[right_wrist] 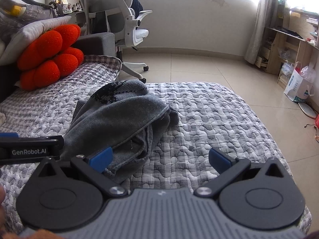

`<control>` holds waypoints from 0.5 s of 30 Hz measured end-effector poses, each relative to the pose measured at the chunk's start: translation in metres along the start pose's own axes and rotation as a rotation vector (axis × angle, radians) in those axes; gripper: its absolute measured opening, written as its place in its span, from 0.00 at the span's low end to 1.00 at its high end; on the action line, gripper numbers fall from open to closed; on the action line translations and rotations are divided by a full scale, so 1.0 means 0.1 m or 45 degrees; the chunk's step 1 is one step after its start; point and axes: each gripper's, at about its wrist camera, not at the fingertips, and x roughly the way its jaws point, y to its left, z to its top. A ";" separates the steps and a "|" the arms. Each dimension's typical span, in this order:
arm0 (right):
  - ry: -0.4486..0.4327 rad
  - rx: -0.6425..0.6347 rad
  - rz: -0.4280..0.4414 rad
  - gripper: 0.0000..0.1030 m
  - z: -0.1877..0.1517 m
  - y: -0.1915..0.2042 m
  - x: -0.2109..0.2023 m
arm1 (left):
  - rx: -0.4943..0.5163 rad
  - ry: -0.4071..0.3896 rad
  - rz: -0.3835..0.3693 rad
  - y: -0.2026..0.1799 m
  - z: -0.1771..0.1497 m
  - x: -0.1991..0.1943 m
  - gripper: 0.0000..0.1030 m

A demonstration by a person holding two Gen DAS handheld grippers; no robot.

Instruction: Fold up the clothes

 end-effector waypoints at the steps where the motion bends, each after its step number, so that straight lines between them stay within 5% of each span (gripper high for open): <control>1: 0.001 0.000 0.000 1.00 0.00 0.00 0.00 | 0.000 0.000 0.000 0.00 0.00 0.00 1.00; 15: 0.007 0.000 0.005 1.00 0.00 0.02 0.01 | -0.001 -0.001 0.003 0.01 0.00 -0.01 1.00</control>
